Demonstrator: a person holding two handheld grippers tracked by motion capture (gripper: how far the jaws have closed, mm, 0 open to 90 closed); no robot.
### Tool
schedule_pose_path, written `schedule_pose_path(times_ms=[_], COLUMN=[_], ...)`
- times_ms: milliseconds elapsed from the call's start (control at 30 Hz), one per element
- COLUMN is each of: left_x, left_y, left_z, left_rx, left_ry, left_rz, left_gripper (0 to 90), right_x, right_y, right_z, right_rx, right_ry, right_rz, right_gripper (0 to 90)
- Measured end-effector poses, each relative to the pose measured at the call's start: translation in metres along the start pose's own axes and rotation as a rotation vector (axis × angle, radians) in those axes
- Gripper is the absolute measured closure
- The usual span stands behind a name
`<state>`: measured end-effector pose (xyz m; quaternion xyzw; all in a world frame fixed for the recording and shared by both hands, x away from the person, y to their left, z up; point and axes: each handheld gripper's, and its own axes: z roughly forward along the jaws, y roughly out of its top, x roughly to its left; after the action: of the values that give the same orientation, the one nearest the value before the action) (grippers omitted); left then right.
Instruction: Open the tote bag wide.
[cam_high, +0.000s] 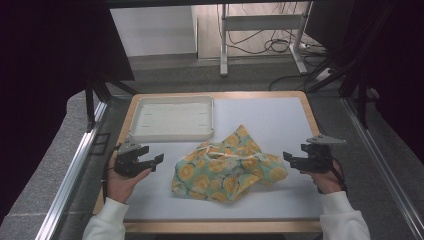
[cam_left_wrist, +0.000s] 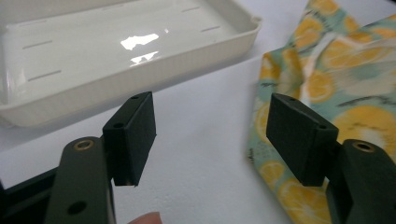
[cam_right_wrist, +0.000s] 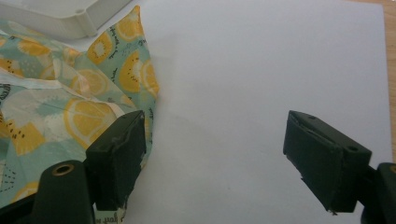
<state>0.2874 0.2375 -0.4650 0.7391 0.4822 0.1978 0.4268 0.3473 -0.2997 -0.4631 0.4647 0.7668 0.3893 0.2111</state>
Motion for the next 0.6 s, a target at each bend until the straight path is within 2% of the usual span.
schedule_pose_path(times_ms=[133,233,300,433,600], left_x=[-0.005,-0.007,-0.011,-0.018,-0.025], left_y=[0.007,0.011,0.016,0.025,0.034], left_z=[-0.007,-0.006,-0.005,-0.006,-0.001], left_rx=[-0.009,-0.005,-0.004,-0.014,-0.018], left_ry=[-0.018,-0.03,-0.043,-0.071,-0.086], left_rz=[0.008,0.007,0.02,0.038,0.049], left_gripper=[33.4,34.1,34.7,35.5,36.5], right_x=[0.002,0.003,0.007,0.009,0.01], right_y=[0.0,0.0,0.0,0.002,0.003], right_z=[0.004,0.004,0.002,-0.001,-0.002], right_rx=[0.007,0.008,0.001,-0.013,-0.014], right_ry=[0.011,0.012,0.015,0.014,0.013], right_rz=[-0.009,-0.015,-0.038,-0.041,-0.043], right_gripper=[21.3,21.3,21.4,21.4,21.3])
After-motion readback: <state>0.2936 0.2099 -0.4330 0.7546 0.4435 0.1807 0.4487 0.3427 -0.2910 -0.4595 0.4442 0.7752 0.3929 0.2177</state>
